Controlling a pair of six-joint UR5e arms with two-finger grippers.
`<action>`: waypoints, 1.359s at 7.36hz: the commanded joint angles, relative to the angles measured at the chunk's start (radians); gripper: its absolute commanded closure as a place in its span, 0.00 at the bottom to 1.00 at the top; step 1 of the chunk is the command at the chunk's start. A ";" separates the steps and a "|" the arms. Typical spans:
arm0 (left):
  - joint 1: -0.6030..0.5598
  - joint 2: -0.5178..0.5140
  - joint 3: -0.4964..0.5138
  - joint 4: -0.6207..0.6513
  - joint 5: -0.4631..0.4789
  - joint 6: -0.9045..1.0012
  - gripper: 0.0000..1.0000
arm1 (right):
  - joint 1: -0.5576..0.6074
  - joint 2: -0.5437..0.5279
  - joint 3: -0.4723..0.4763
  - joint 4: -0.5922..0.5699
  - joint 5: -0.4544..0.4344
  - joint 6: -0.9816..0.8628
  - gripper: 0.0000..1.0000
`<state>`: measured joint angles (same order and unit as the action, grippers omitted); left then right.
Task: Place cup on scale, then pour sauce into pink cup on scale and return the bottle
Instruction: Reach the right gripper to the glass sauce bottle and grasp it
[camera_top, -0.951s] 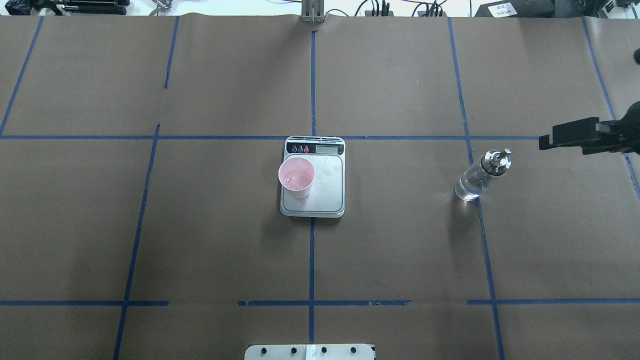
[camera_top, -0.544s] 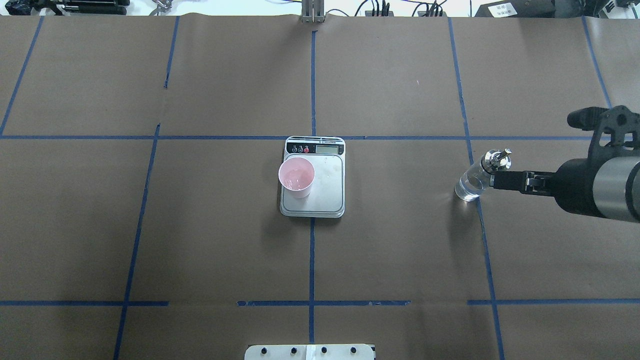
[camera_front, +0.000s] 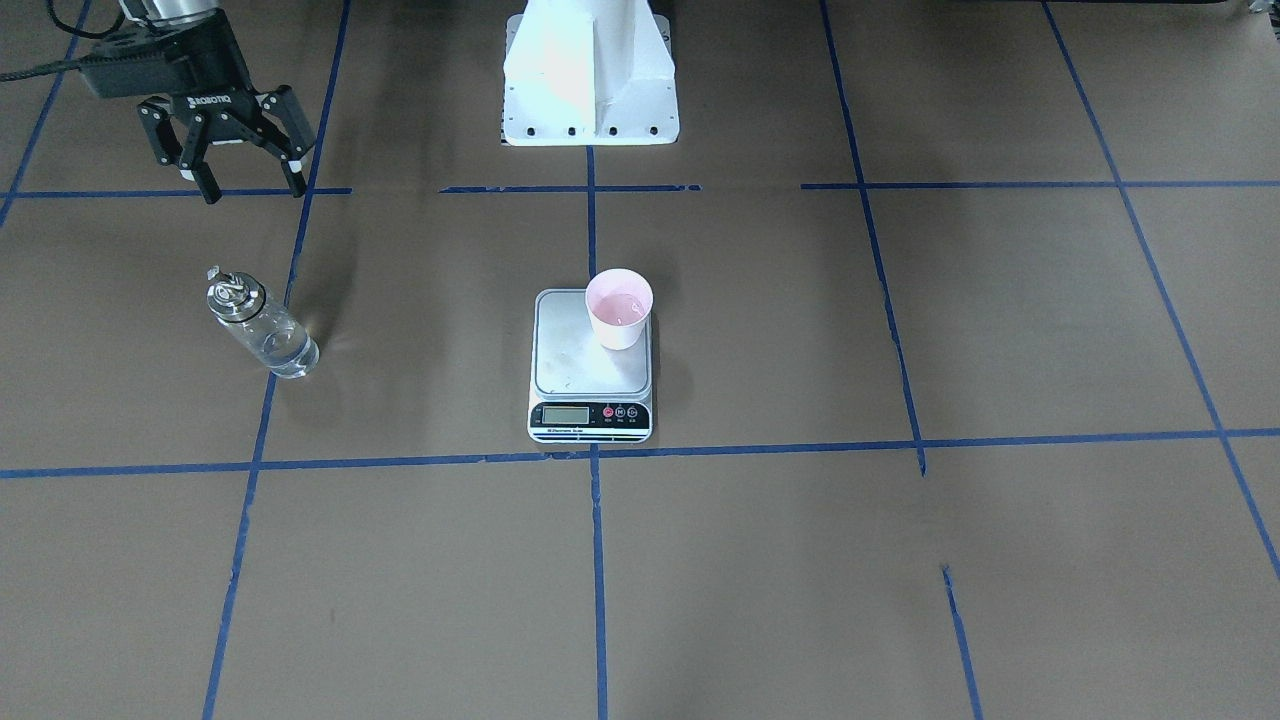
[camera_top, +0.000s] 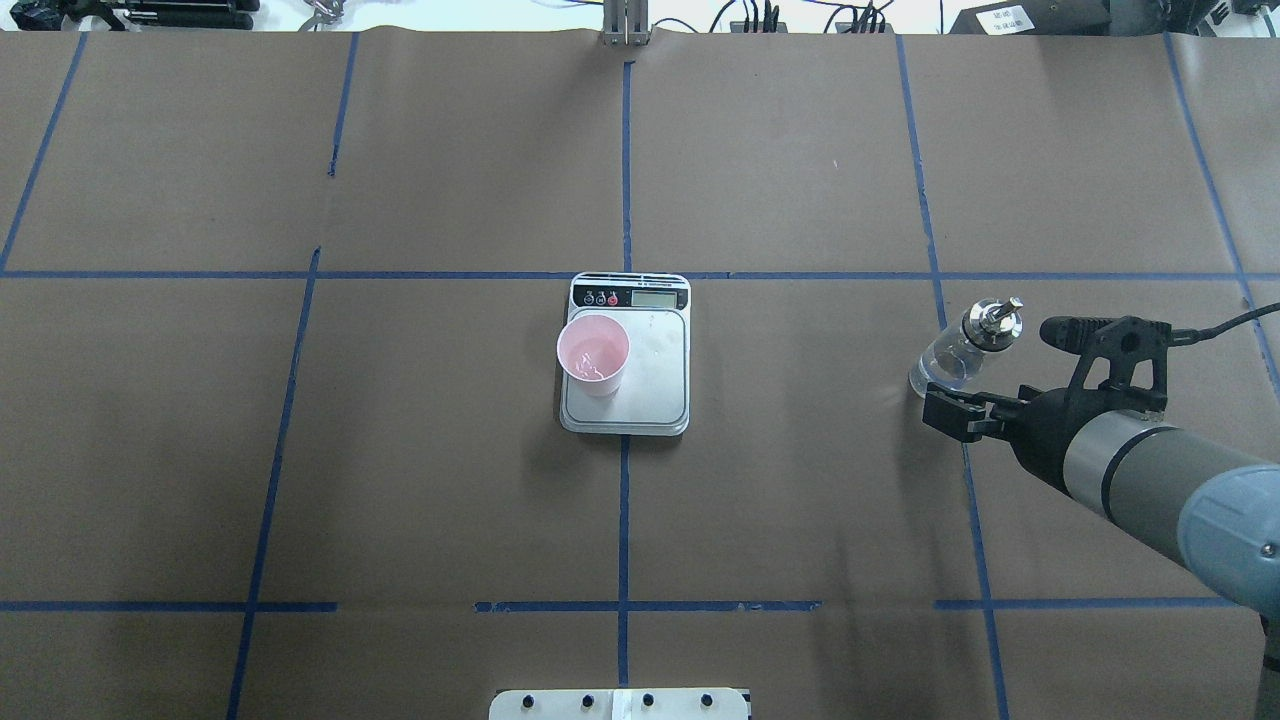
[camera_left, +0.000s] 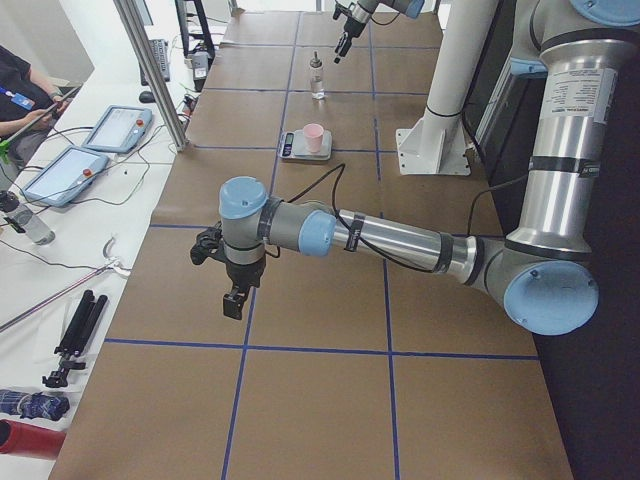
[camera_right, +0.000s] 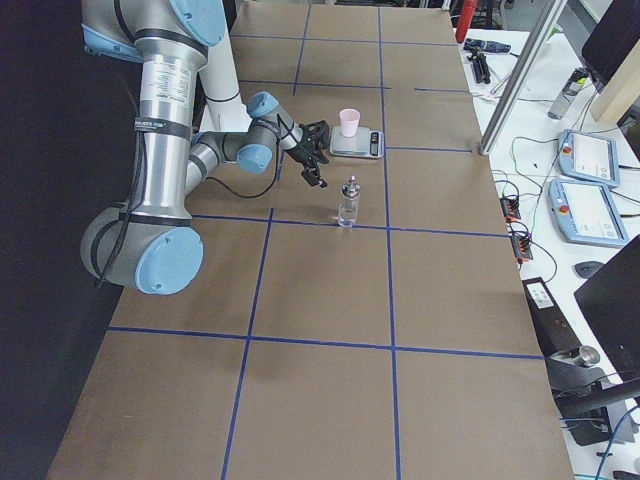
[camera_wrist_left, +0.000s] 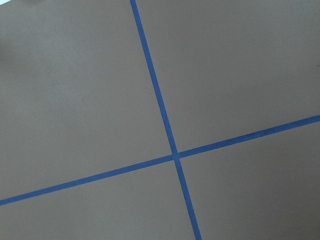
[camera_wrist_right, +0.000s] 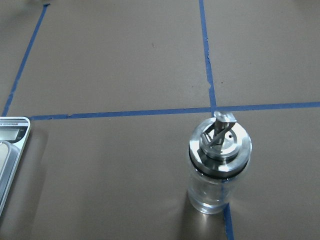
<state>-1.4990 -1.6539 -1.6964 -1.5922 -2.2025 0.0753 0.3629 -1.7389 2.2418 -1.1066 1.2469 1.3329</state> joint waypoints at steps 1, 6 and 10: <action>0.000 -0.001 -0.002 0.000 -0.022 -0.002 0.00 | -0.015 -0.002 -0.091 0.068 -0.105 0.002 0.00; 0.000 -0.004 0.000 0.000 -0.051 -0.002 0.00 | -0.019 0.064 -0.246 0.071 -0.136 -0.049 0.00; 0.000 -0.001 -0.002 0.001 -0.051 -0.002 0.00 | -0.019 0.068 -0.261 0.077 -0.170 -0.055 0.01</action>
<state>-1.4987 -1.6563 -1.6979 -1.5920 -2.2534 0.0736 0.3436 -1.6730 1.9838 -1.0341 1.0870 1.2789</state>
